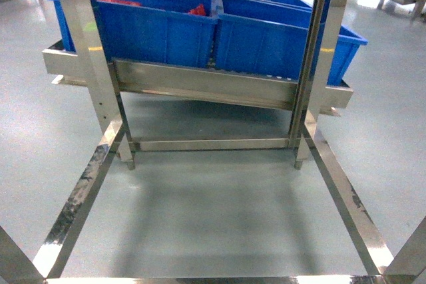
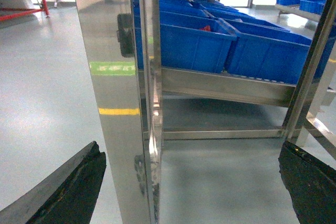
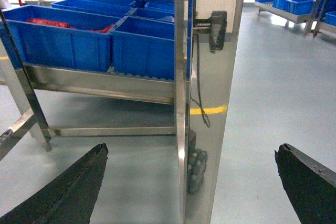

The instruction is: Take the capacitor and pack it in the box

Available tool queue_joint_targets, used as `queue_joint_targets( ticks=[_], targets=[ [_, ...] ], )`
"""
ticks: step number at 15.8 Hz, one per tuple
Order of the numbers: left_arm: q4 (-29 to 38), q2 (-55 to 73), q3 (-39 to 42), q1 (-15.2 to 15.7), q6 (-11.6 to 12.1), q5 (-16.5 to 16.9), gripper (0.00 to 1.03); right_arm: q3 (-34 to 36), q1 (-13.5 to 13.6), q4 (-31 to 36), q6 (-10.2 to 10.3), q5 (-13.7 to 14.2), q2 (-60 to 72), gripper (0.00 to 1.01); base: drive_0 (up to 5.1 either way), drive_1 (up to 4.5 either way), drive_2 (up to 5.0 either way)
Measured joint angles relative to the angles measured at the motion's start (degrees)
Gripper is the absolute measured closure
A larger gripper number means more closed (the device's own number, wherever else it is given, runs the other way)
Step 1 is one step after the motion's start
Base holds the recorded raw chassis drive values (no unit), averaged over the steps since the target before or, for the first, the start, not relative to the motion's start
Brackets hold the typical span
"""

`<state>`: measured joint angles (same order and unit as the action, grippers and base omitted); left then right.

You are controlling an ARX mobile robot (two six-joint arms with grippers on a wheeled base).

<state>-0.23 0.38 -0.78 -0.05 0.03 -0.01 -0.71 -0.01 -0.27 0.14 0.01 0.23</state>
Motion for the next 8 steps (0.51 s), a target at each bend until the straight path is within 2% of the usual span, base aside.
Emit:
queue_joint_targets(
  ticks=[8],
  targets=[
    [0.00,0.00,0.00,0.00,0.00,0.00,0.05,0.00,0.00,0.00,0.00,0.00,0.00,0.03,0.0,0.00,0.0]
  ],
)
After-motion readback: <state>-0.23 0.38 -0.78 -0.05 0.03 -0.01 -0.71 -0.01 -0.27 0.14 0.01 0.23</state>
